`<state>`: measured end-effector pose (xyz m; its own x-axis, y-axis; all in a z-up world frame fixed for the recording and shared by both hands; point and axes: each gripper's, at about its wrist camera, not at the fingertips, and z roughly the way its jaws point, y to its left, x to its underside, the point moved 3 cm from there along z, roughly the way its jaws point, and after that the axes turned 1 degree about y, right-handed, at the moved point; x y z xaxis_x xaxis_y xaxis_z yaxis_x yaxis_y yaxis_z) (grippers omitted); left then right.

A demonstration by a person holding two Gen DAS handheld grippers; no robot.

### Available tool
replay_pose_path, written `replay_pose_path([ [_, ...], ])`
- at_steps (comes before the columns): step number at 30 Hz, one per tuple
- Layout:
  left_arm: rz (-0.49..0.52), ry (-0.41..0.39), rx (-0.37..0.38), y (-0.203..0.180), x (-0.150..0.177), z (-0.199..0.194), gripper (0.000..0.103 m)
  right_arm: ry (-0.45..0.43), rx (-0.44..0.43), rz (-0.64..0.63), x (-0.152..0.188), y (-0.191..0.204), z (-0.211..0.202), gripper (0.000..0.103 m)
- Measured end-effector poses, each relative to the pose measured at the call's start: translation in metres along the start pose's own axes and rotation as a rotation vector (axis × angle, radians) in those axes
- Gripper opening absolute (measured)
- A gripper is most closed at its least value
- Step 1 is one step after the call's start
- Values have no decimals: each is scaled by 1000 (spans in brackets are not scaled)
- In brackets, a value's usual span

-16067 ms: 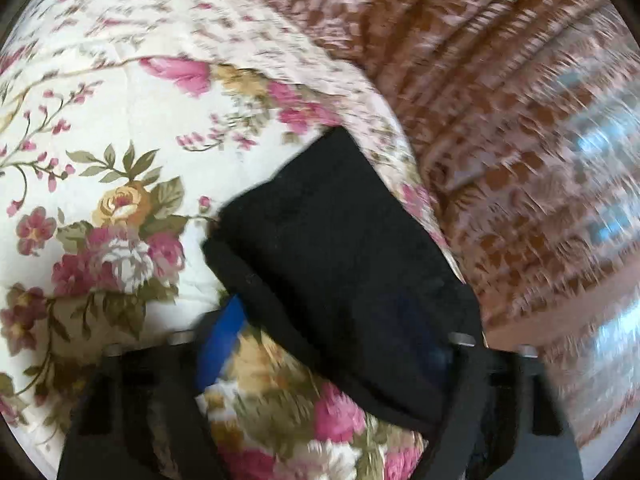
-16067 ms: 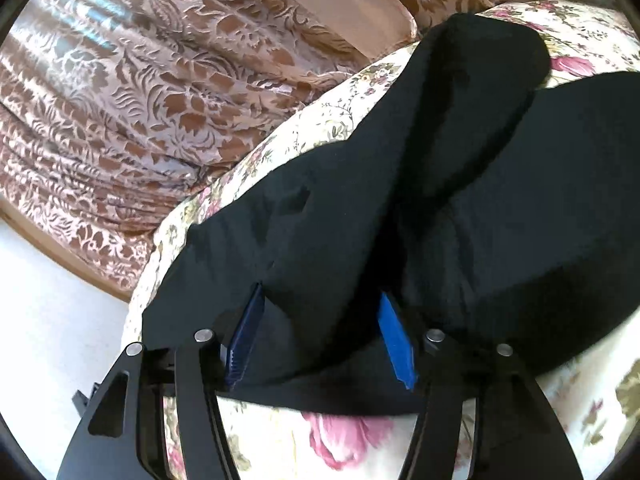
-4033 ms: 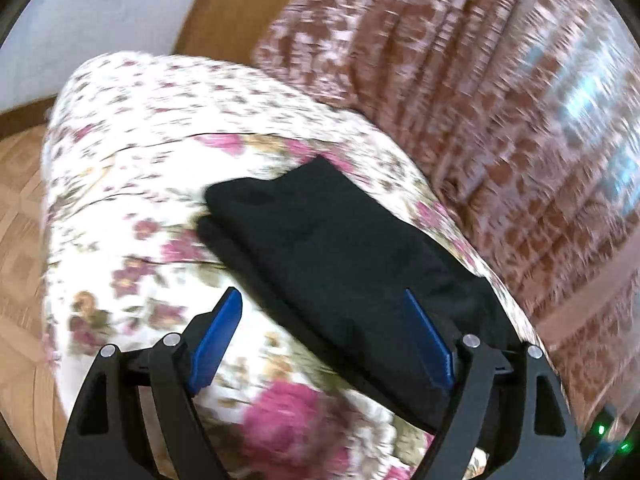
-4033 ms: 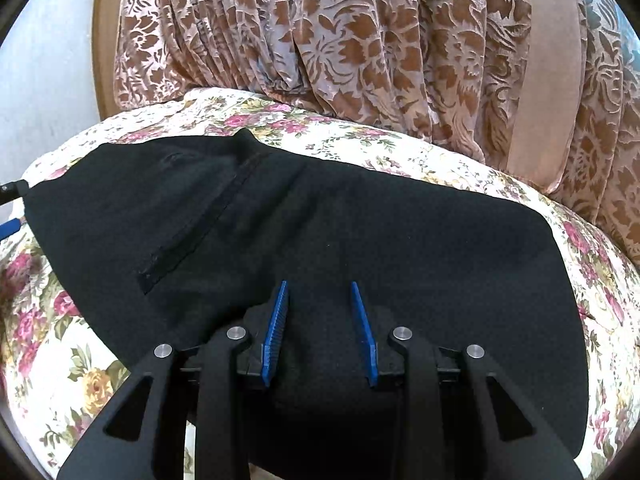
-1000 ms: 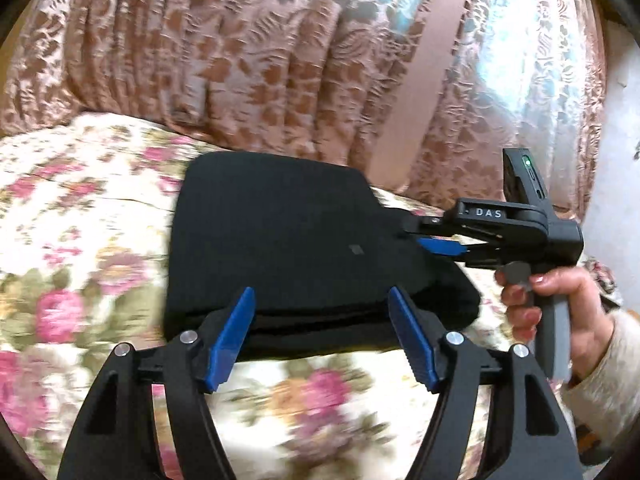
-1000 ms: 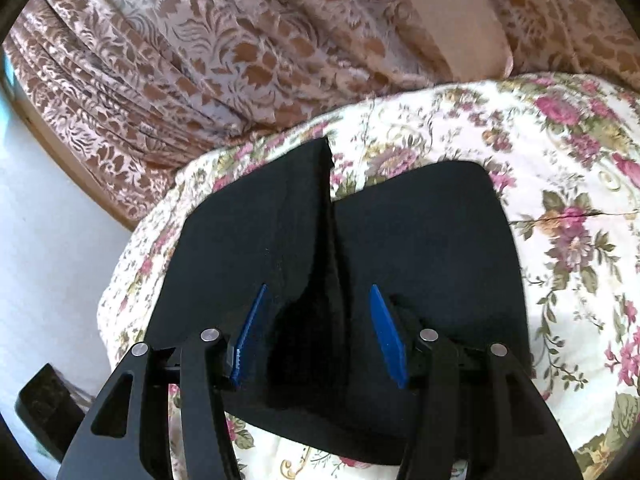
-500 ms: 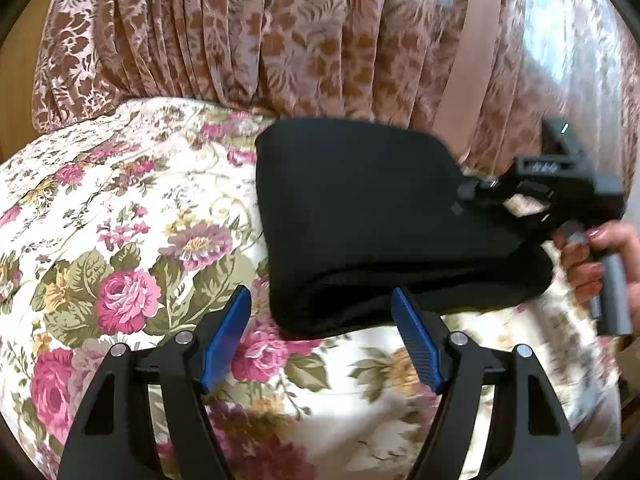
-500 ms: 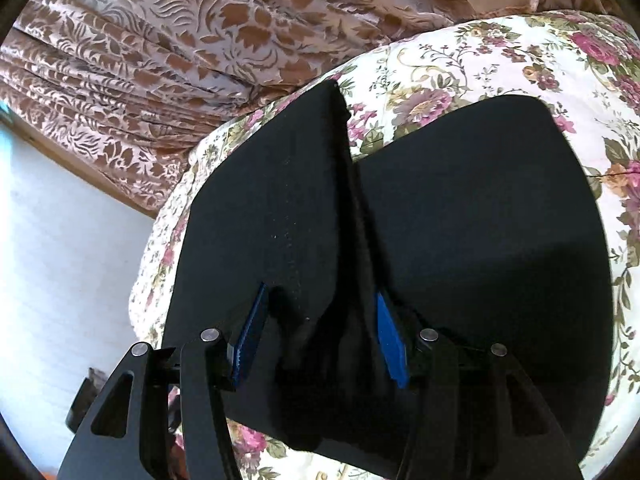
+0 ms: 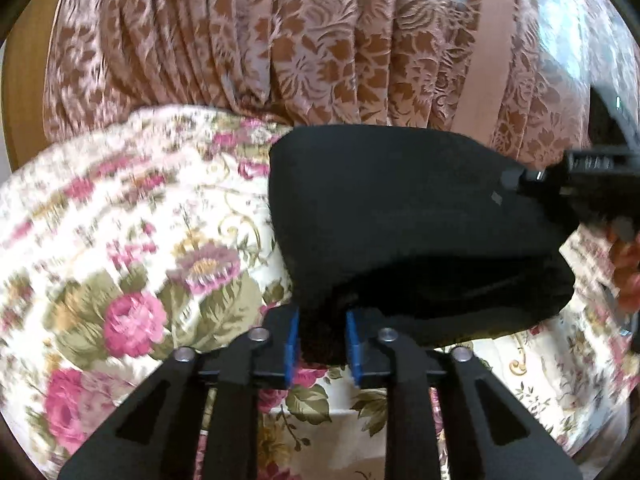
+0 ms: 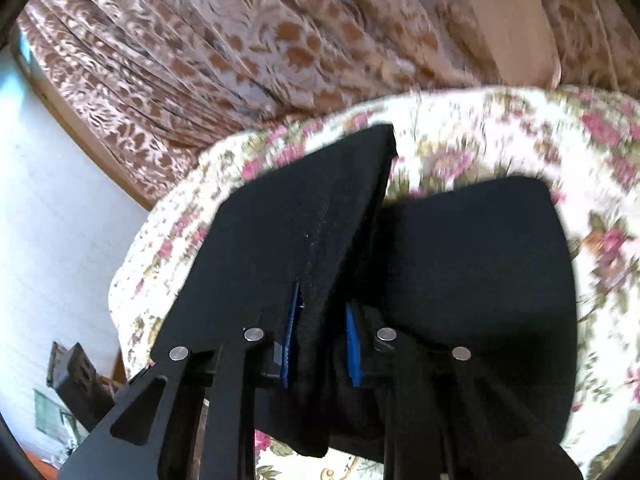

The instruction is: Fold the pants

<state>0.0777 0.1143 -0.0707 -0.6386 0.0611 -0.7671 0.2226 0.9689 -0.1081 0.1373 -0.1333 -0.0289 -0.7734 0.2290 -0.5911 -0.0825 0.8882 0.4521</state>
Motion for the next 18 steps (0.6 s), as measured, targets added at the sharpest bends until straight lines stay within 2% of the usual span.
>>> replay_pose_path([
  [4, 115, -34, -74, -18, -6, -11, 13, -16, 26, 18, -8, -10, -16, 18],
  [5, 173, -46, -96, -27, -6, -13, 13, -18, 33, 25, -9, -13, -19, 17],
  [12, 381, -65, -161, -53, -3, -21, 14, -48, 61, 35, -11, -29, -46, 16],
  [16, 518, -48, -184, -70, 8, -17, 18, -31, 201, -24, -4, -41, -41, 16],
  [18, 520, -30, -164, -71, 13, -14, 18, 2, 249, -30, 3, -51, -29, 16],
])
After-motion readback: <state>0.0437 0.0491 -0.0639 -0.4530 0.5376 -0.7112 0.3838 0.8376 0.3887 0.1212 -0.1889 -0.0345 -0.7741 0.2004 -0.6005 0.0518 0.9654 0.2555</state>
